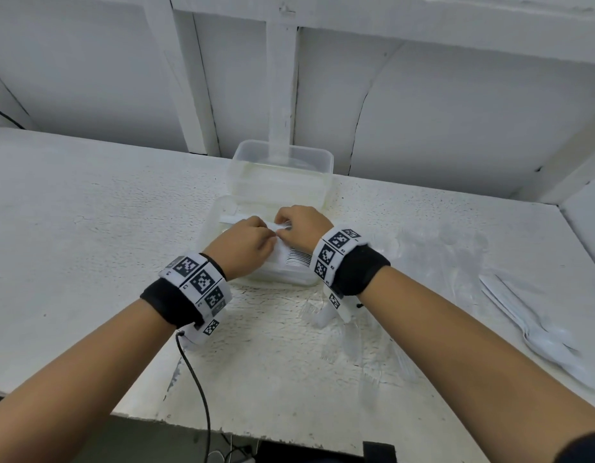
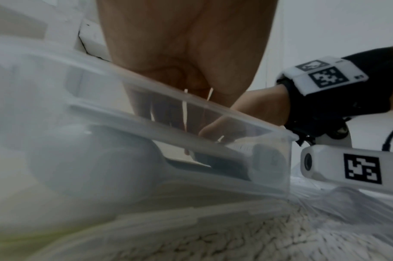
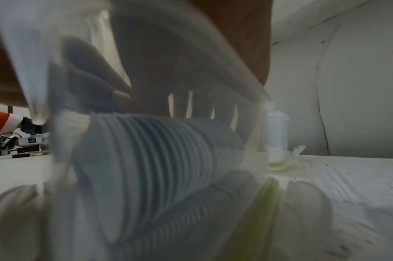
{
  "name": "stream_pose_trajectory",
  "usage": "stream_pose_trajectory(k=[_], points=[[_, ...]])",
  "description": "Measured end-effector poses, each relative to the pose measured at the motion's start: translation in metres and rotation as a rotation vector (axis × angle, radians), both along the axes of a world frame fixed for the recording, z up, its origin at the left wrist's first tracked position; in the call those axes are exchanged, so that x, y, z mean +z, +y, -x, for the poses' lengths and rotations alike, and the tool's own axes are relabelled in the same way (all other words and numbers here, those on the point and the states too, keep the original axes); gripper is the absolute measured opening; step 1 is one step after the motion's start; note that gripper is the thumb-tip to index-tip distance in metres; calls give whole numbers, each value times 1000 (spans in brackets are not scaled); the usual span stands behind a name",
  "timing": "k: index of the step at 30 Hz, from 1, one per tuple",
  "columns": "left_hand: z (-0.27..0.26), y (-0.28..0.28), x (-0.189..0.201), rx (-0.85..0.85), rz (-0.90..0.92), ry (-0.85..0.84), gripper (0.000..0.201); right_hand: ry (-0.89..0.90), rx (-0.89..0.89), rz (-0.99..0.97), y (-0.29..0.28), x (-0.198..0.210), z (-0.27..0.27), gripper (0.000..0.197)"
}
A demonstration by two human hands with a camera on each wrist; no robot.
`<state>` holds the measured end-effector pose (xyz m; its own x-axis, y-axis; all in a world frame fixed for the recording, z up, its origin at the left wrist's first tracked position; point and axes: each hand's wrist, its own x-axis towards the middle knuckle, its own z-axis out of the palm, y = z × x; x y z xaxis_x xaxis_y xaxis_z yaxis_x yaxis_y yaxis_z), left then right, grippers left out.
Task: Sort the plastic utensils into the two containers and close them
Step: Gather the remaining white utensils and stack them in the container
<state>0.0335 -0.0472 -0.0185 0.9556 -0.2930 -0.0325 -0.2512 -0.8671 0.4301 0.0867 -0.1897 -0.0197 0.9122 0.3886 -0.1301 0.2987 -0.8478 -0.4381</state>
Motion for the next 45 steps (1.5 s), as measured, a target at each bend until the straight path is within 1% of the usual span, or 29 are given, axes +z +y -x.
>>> stream_pose_trajectory(k=[1,3,5,6,8,10,12,14,16,19,23,28,31,34,37,39,42,45], points=[[-1,1,1,11,30,-19,34,12,-2,1,0,0,0,27],[-3,8,6,58,113,-115,26,32,-3,5,0,1,-1,26],[-6,19,11,153,172,-213,24,66,12,20,1,3,-3,25],[-9,26,14,207,185,-232,25,81,20,28,1,4,-4,24],[-15,40,16,320,177,-175,30,81,23,56,1,5,-6,25],[-20,50,17,411,150,-41,38,58,11,72,0,4,-7,25],[-24,55,18,439,139,64,40,49,16,56,-2,3,-6,22],[-26,58,18,455,193,126,38,49,31,16,-3,3,-5,21],[-27,59,19,476,248,157,37,49,51,1,-3,4,-4,21],[-28,59,20,497,282,173,36,45,77,26,-2,5,-4,23],[-28,57,21,498,285,186,36,41,85,10,-5,4,-3,26],[-27,56,23,497,209,182,38,14,108,23,-8,5,-3,28],[-26,53,25,498,124,93,38,-24,121,10,-15,9,-1,29],[-21,40,32,478,123,-12,37,-72,120,-64,-29,19,5,30],[-12,16,45,377,131,-121,33,-127,78,-196,-57,35,18,27],[-6,-7,54,307,164,-166,30,-143,44,-228,-84,46,29,25],[5,-49,63,192,244,-181,28,-133,-6,-194,-132,54,51,25],[12,-99,64,46,291,-168,27,-115,-82,-148,-185,51,74,24]])
